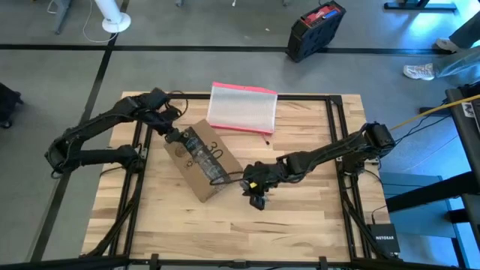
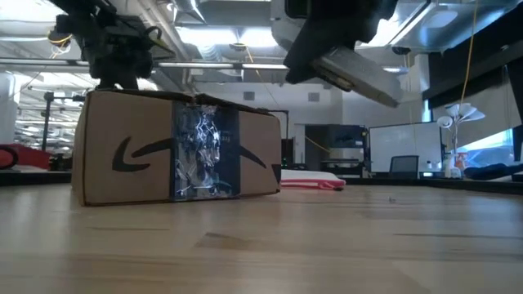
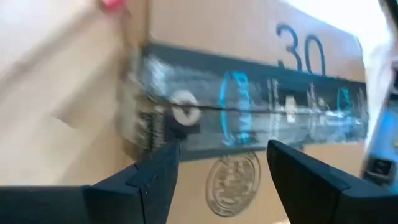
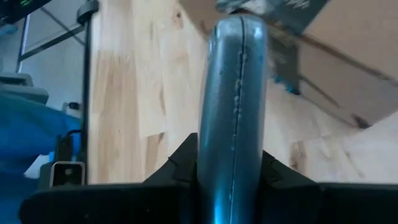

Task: Unpack boxes
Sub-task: Open the cardboard box using the gray cutter

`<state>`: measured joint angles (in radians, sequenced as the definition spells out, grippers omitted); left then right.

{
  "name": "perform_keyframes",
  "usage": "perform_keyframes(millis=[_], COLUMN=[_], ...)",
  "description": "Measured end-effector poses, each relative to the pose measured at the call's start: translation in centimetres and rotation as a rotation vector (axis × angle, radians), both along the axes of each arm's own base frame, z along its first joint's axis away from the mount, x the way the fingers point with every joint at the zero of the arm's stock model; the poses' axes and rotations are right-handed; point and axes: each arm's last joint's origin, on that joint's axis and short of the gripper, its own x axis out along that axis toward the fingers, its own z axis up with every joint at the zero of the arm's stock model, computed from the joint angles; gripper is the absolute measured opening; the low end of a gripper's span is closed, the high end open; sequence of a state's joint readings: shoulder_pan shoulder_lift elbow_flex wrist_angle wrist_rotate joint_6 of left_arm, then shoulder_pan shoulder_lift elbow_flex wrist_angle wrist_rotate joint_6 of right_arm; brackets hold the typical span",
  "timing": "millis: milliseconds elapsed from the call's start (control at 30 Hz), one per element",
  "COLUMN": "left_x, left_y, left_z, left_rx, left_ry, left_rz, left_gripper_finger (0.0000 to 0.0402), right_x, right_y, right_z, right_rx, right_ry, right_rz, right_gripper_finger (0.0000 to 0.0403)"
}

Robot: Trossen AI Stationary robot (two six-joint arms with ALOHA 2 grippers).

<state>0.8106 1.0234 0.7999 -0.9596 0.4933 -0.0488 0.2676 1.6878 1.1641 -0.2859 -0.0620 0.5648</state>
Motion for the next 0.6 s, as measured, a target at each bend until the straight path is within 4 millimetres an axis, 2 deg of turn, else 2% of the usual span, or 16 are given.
perform_keyframes(millis=[100,233,467,600], left_x=[-0.6,-1.4,-1.7,-1.4], left_y=[0.1,-0.3,-1.0,-1.7], left_z=[0.2,-0.9,-2.4,-2.4], left_rx=[0.061,-0.009,-0.153,-0.234], left_ry=[0.083,0.154,0.103,0.098], left_rz=[0.013,-0.014,-0.03,-0.047], left_gripper_finger=[0.0235,0.0235,0.0235,0.0235], right_x=[0.0,0.1,0.6,0.8], right_y=[-0.1,0.0,-1.0,-2.3], right_z=[0.0,0.1,-2.9,-3.2], right_rx=[-0.013,-0.017,-0.055,-0.133], right_ry=[-0.006,-0.02,0.052,0.056], right_rz=[-0.011,-0.003,-0.072,-0.171], right_gripper_finger=[0.0065,0.0065,0.0065,0.0065])
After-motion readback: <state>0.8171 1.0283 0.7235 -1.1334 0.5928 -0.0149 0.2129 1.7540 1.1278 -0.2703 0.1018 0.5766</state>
